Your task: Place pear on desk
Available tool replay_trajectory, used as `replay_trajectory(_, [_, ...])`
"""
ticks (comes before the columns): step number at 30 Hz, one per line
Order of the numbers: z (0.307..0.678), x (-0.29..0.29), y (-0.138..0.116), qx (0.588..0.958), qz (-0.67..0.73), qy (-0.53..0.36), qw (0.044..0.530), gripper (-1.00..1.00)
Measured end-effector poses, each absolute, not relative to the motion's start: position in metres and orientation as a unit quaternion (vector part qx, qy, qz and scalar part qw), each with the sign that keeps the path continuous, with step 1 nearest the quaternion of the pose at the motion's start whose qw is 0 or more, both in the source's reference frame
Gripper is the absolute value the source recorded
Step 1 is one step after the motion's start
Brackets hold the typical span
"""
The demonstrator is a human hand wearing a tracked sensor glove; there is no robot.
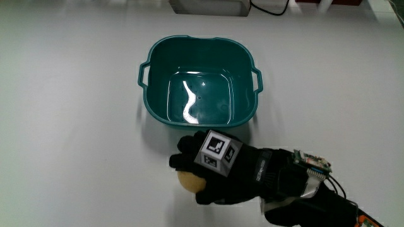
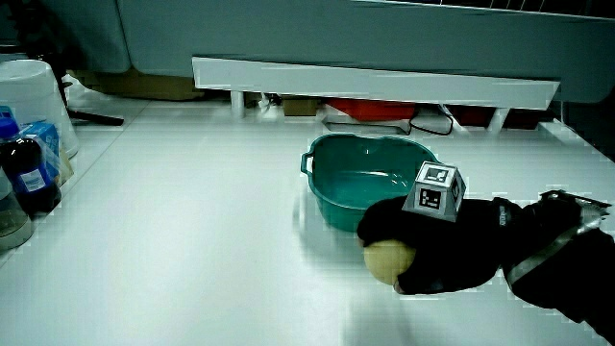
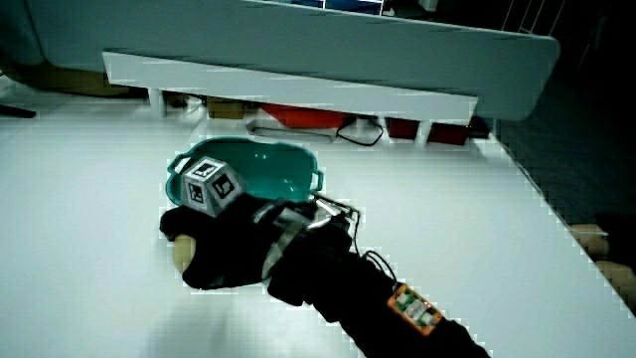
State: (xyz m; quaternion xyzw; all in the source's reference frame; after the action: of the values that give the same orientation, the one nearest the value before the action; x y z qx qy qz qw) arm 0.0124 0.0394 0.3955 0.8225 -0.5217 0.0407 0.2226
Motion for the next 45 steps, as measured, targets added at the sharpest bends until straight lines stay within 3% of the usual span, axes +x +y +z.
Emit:
replay_trajectory(6, [0.412,0.001,0.058,0.805,0.027,-0.542,0.240,0.00])
replay_trajectory(20, [0.430,-0.004,0.072,0.800,0.008,-0.546,0.247,0.00])
replay_trajectory(35, [0.441,-0.007,0.070,0.800,-0.005,-0.533,0.277,0.00])
replay_trajectory(45, [0.453,-0.003,0.070,0.797,0.011,-0.526,0.297,-0.43])
